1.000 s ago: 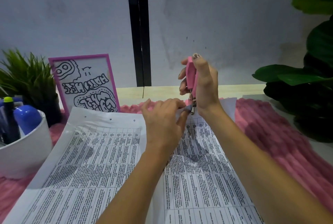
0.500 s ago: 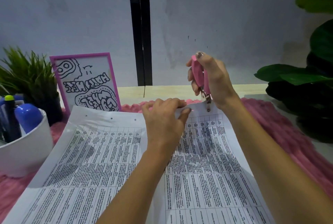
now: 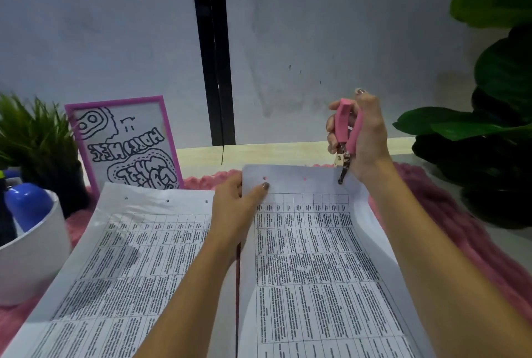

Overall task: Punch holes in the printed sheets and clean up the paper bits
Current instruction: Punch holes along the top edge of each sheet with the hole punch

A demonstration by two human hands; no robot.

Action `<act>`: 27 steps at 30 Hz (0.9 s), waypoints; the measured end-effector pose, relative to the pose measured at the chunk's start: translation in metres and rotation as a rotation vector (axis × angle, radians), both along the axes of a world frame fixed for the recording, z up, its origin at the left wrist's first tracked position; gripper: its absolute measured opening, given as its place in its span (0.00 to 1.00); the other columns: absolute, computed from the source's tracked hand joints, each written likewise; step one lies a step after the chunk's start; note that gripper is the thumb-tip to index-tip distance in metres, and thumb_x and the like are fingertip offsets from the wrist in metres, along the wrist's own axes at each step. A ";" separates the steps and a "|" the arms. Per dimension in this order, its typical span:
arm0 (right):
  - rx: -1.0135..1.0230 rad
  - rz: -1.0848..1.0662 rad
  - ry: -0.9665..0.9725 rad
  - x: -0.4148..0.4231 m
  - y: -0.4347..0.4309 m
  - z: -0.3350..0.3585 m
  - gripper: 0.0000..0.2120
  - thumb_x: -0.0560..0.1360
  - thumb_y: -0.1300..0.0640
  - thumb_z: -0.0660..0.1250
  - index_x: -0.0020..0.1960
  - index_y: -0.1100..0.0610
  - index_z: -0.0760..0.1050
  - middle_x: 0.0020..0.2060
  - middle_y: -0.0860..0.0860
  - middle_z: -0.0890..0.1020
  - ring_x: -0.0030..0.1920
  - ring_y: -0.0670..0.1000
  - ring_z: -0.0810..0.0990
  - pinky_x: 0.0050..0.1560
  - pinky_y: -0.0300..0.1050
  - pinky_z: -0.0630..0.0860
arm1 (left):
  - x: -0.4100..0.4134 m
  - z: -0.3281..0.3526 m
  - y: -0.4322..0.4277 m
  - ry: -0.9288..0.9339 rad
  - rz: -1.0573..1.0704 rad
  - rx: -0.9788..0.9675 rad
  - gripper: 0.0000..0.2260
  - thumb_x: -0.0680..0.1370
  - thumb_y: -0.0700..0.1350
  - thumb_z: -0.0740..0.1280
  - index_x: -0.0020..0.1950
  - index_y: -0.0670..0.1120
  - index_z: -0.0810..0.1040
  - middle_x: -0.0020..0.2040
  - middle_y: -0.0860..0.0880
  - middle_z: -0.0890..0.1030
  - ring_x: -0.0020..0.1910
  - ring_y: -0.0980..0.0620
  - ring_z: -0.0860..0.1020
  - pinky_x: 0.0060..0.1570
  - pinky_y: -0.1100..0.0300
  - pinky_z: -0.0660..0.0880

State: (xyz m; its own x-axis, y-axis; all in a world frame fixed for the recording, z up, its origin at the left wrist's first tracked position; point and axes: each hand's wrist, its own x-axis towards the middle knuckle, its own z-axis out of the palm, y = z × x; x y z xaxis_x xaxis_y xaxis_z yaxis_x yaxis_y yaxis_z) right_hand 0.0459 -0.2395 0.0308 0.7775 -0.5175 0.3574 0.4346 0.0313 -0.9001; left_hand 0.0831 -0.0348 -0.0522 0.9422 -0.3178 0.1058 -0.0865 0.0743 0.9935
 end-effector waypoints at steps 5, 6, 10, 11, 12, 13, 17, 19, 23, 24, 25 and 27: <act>0.038 -0.036 -0.026 -0.004 -0.012 -0.001 0.21 0.72 0.42 0.59 0.47 0.58 0.78 0.32 0.55 0.77 0.26 0.52 0.72 0.29 0.41 0.70 | 0.004 -0.004 -0.004 -0.033 0.003 -0.088 0.10 0.78 0.38 0.69 0.58 0.42 0.80 0.50 0.44 0.85 0.50 0.43 0.84 0.53 0.41 0.80; 0.049 -0.038 -0.027 -0.004 -0.013 -0.001 0.20 0.72 0.42 0.59 0.46 0.58 0.78 0.32 0.55 0.77 0.26 0.52 0.71 0.29 0.41 0.70 | 0.004 -0.004 -0.005 -0.028 -0.003 -0.095 0.11 0.78 0.39 0.70 0.59 0.42 0.79 0.51 0.43 0.85 0.51 0.43 0.84 0.54 0.40 0.80; 0.072 -0.074 -0.022 -0.002 -0.014 -0.004 0.20 0.72 0.42 0.59 0.44 0.59 0.77 0.32 0.56 0.76 0.26 0.52 0.71 0.29 0.41 0.70 | 0.005 -0.006 -0.005 -0.046 -0.010 -0.105 0.11 0.77 0.39 0.70 0.59 0.43 0.79 0.52 0.43 0.85 0.52 0.42 0.83 0.55 0.39 0.79; 0.077 -0.084 -0.022 -0.002 -0.013 -0.005 0.20 0.72 0.42 0.59 0.44 0.59 0.76 0.32 0.56 0.76 0.25 0.52 0.71 0.29 0.41 0.69 | 0.005 -0.006 -0.005 -0.051 -0.009 -0.101 0.10 0.77 0.39 0.70 0.58 0.43 0.79 0.52 0.43 0.85 0.52 0.41 0.83 0.54 0.39 0.79; 0.085 -0.095 -0.025 -0.002 -0.012 -0.006 0.20 0.72 0.42 0.59 0.43 0.59 0.76 0.31 0.55 0.76 0.25 0.52 0.70 0.28 0.41 0.69 | 0.004 -0.005 -0.005 -0.053 -0.009 -0.101 0.09 0.77 0.39 0.70 0.58 0.42 0.79 0.51 0.42 0.85 0.51 0.41 0.84 0.54 0.38 0.79; 0.094 -0.106 -0.028 -0.001 -0.012 -0.006 0.20 0.72 0.42 0.59 0.43 0.59 0.76 0.31 0.55 0.75 0.25 0.52 0.70 0.28 0.41 0.69 | 0.004 -0.005 -0.004 -0.051 -0.009 -0.103 0.09 0.77 0.38 0.70 0.57 0.42 0.79 0.51 0.42 0.85 0.51 0.40 0.84 0.53 0.38 0.79; 0.129 -0.143 -0.048 0.000 -0.009 -0.007 0.18 0.71 0.43 0.59 0.40 0.59 0.74 0.29 0.55 0.74 0.24 0.52 0.68 0.27 0.40 0.66 | 0.003 -0.004 -0.005 -0.043 -0.015 -0.111 0.10 0.77 0.38 0.69 0.58 0.41 0.79 0.52 0.41 0.84 0.52 0.40 0.83 0.54 0.38 0.79; 0.147 -0.168 -0.058 0.001 -0.009 -0.007 0.17 0.71 0.44 0.60 0.39 0.59 0.73 0.28 0.54 0.73 0.23 0.52 0.67 0.26 0.39 0.64 | 0.002 -0.003 -0.005 -0.045 -0.016 -0.114 0.10 0.77 0.38 0.69 0.58 0.41 0.79 0.52 0.41 0.84 0.52 0.40 0.83 0.54 0.39 0.79; 0.131 -0.205 -0.074 0.001 -0.007 -0.009 0.15 0.72 0.46 0.60 0.38 0.59 0.72 0.26 0.53 0.73 0.22 0.51 0.66 0.25 0.39 0.63 | 0.002 -0.004 -0.005 -0.046 -0.016 -0.105 0.10 0.77 0.38 0.69 0.58 0.40 0.79 0.51 0.40 0.84 0.50 0.40 0.84 0.52 0.38 0.80; 0.125 -0.210 -0.078 0.001 -0.006 -0.009 0.14 0.72 0.47 0.60 0.38 0.58 0.72 0.26 0.53 0.72 0.22 0.50 0.65 0.25 0.38 0.63 | 0.002 -0.004 -0.005 -0.048 -0.015 -0.105 0.10 0.77 0.38 0.69 0.58 0.40 0.79 0.51 0.40 0.84 0.50 0.40 0.84 0.52 0.37 0.79; 0.121 -0.215 -0.079 0.001 -0.005 -0.009 0.13 0.73 0.48 0.60 0.37 0.58 0.72 0.26 0.53 0.72 0.22 0.50 0.65 0.25 0.38 0.63 | 0.001 -0.003 -0.004 -0.050 -0.014 -0.101 0.10 0.77 0.38 0.69 0.58 0.40 0.79 0.51 0.40 0.84 0.50 0.39 0.83 0.52 0.37 0.79; 0.118 -0.219 -0.077 0.001 -0.003 -0.008 0.13 0.73 0.50 0.60 0.36 0.57 0.71 0.25 0.53 0.72 0.21 0.50 0.65 0.26 0.38 0.62 | 0.000 -0.003 -0.004 -0.049 -0.009 -0.097 0.10 0.77 0.38 0.69 0.58 0.40 0.79 0.51 0.40 0.84 0.50 0.40 0.84 0.52 0.37 0.79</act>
